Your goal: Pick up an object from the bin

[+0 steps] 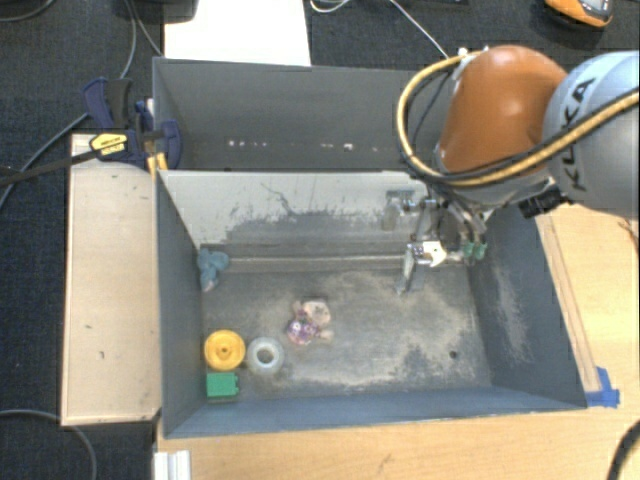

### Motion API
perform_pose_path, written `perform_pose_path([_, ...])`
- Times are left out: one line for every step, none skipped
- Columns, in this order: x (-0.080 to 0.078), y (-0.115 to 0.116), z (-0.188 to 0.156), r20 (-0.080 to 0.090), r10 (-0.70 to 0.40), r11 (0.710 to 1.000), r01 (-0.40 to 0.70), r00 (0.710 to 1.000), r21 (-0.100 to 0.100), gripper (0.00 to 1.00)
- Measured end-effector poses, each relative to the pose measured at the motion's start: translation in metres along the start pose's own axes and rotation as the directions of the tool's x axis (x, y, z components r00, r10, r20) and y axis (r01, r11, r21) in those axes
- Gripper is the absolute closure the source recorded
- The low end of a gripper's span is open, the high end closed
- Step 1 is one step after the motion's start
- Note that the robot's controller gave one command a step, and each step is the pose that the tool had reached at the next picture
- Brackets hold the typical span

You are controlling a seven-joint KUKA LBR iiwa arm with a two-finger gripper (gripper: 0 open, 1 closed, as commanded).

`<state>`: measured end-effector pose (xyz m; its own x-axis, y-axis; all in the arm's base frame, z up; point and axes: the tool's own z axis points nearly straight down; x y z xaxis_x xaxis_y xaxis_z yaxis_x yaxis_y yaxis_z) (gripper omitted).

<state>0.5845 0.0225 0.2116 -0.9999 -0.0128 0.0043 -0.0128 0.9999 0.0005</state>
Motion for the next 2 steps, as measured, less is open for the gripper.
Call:
perform_pose_path([-0.001, 0.0, -0.005, 0.008, 0.001, 1.0, -0.001, 1.0, 0.0, 0.0])
perform_pose_path([0.0, -0.016, 0.074, 0.008, -0.103, 0.995, 0.103, 0.995, 0.001, 0.0])
